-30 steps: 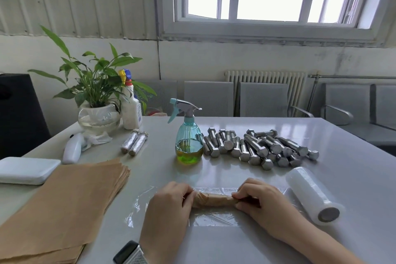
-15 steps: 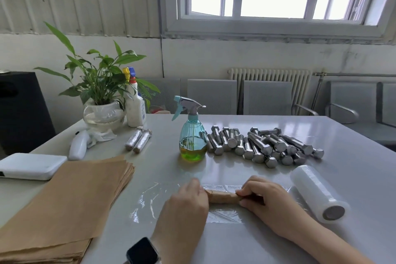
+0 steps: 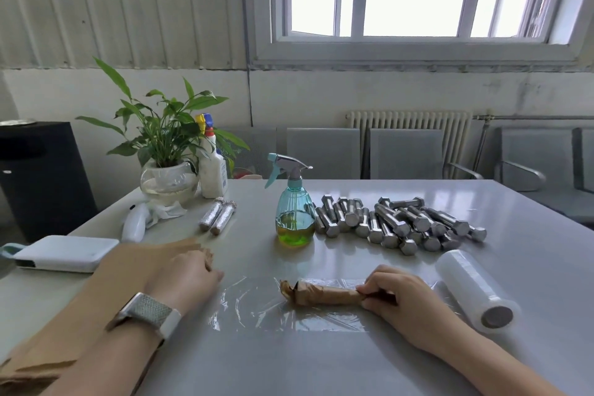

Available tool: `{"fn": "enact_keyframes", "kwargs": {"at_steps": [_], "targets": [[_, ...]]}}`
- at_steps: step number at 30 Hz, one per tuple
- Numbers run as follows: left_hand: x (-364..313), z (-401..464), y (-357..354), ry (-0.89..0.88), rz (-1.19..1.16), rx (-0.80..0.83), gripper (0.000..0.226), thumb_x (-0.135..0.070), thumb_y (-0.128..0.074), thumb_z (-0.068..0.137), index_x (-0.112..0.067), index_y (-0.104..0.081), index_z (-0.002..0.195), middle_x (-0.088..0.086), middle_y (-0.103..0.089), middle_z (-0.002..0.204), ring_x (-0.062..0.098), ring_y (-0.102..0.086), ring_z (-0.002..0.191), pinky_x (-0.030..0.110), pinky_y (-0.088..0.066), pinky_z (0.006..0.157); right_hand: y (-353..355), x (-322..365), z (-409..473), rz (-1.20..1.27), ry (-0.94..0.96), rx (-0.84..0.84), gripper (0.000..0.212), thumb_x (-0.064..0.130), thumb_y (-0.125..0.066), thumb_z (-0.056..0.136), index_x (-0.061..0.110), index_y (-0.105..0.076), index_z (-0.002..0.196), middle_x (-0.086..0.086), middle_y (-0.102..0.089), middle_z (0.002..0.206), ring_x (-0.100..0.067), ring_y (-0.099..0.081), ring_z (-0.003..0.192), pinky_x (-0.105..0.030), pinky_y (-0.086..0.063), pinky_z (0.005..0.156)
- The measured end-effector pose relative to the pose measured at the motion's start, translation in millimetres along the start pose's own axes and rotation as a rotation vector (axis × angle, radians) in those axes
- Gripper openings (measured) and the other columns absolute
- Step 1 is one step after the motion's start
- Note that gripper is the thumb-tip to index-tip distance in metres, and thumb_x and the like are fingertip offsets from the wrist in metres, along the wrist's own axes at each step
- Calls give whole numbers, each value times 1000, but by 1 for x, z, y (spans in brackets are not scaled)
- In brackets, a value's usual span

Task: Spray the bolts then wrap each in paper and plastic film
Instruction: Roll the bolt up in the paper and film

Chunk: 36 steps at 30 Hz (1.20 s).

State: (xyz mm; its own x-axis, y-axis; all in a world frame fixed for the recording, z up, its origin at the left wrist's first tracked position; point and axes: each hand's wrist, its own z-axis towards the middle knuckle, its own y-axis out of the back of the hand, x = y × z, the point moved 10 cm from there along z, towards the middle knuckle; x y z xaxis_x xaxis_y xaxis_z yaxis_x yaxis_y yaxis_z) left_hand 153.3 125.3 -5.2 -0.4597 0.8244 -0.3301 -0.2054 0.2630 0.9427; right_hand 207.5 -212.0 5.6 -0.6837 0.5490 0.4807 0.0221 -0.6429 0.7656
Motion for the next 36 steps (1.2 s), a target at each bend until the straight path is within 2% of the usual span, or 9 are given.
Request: {"fn": "enact_keyframes", "kwargs": {"at_steps": [5, 11, 14, 17, 19, 24, 27, 32, 36], "targets": [[-12, -3, -14, -11, 192, -14, 35, -67, -47, 88, -34, -56, 84, -2, -54, 110, 20, -57, 113, 35, -37, 94, -1, 0, 0, 6, 11, -1, 10, 11, -80, 80, 16, -75, 86, 14, -63, 85, 4, -56, 82, -10, -40, 75], [-34, -14, -9, -135, 123, -147, 17, -46, -50, 95, -31, -51, 88, -5, -52, 103, 20, -53, 110, 35, -36, 91, -1, 0, 1, 9, 22, 0, 10, 11, -80, 80, 16, -75, 87, 12, -63, 85, 5, -55, 82, -10, -39, 75], [-36, -15, 1, -148, -134, -132, 19, -35, -48, 99, -24, -45, 83, 0, -64, 89, 25, -62, 88, 36, -47, 79, -1, 1, 1, 13, 27, 3, 11, 11, -80, 80, 16, -75, 88, 14, -62, 85, 6, -54, 82, -9, -39, 76], [-48, -15, 17, -194, -385, -105, 18, -26, -54, 98, -18, -47, 83, 4, -59, 66, 22, -58, 54, 31, -45, 53, -1, 0, 1, 7, 27, 3, 11, 11, -79, 80, 16, -75, 89, 14, -61, 86, 8, -53, 82, -9, -38, 75], [-65, -15, 25, -209, -562, -52, 17, -22, -58, 97, -13, -51, 84, 3, -57, 57, 18, -51, 39, 25, -40, 43, -1, 0, 2, -1, 28, 5, 11, 12, -79, 80, 16, -75, 89, 14, -61, 87, 6, -53, 83, -8, -38, 76], [-148, -23, -1, -210, -887, 280, 16, -22, -59, 97, -10, -53, 90, 6, -55, 63, 11, -45, 41, 17, -34, 34, 0, 1, 2, -22, 26, 15, 9, 15, -78, 82, 18, -74, 90, 12, -63, 90, -4, -57, 86, -14, -41, 79], [-192, -40, -40, -273, -849, 445, 15, -22, -58, 98, -8, -53, 97, 5, -57, 66, 7, -47, 37, 19, -39, 38, -1, 3, 2, -25, 34, 21, 9, 15, -78, 82, 17, -74, 90, 16, -60, 87, -4, -56, 85, -13, -40, 78], [-206, -48, -72, -305, -726, 460, 17, -21, -59, 97, -13, -53, 84, -4, -57, 44, 9, -50, 32, 19, -40, 37, -2, 2, 3, -26, 39, 30, 10, 15, -76, 83, 16, -74, 93, 12, -61, 90, -6, -56, 87, -14, -41, 79], [-211, -58, -78, -271, -728, 586, 23, -20, -41, 104, -9, -55, 91, 0, -60, 46, 11, -52, 33, 14, -31, 33, -4, 2, 2, -19, 36, 45, 9, 14, -76, 82, 17, -74, 90, 15, -57, 86, -4, -54, 83, -11, -38, 75]]}}
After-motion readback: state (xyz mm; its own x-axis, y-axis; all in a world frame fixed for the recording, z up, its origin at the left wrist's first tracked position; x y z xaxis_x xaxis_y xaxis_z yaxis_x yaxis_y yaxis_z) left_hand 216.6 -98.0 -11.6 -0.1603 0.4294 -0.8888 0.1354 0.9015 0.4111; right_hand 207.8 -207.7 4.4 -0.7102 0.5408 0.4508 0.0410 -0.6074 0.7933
